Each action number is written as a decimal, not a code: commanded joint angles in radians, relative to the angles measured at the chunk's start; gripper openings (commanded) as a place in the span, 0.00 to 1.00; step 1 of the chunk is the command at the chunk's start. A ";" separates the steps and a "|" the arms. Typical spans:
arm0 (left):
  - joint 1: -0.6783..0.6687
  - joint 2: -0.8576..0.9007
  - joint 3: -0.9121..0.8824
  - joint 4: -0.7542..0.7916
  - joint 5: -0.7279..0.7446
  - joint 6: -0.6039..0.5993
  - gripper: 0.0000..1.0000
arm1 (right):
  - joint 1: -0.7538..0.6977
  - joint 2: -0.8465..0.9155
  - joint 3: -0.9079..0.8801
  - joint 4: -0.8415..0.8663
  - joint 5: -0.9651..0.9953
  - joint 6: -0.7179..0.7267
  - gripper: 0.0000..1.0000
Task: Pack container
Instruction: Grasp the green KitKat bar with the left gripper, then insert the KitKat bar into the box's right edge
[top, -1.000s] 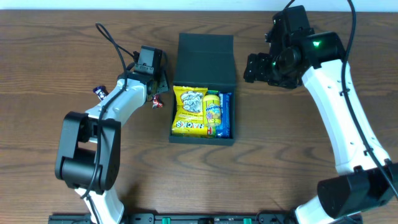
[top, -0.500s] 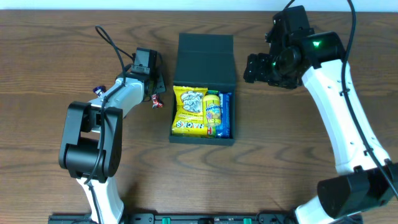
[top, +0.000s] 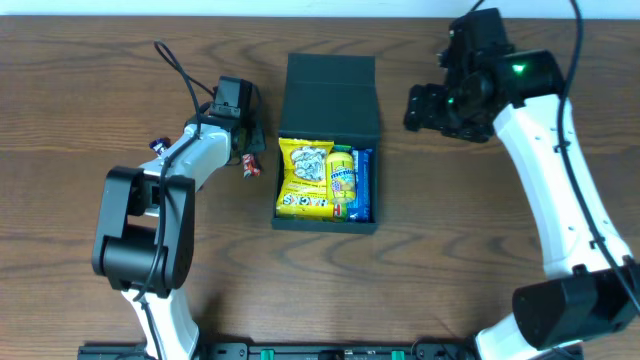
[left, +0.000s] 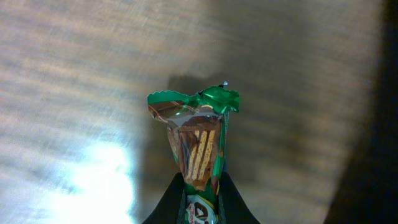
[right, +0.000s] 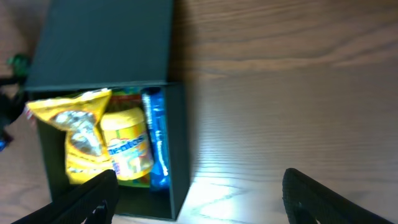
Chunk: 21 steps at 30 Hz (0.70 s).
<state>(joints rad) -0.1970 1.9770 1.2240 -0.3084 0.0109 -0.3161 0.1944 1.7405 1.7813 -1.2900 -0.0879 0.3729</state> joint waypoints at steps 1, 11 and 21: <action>-0.004 -0.085 0.027 -0.048 -0.054 0.015 0.06 | -0.053 0.002 0.003 -0.018 0.024 -0.015 0.83; -0.185 -0.417 0.036 -0.195 -0.073 0.023 0.06 | -0.190 0.002 0.003 -0.079 0.024 -0.012 0.83; -0.563 -0.335 0.035 -0.165 -0.064 -0.138 0.06 | -0.282 0.002 0.003 -0.107 0.020 -0.011 0.85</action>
<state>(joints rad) -0.7334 1.5993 1.2518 -0.4789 -0.0517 -0.3794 -0.0776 1.7405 1.7813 -1.3903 -0.0708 0.3706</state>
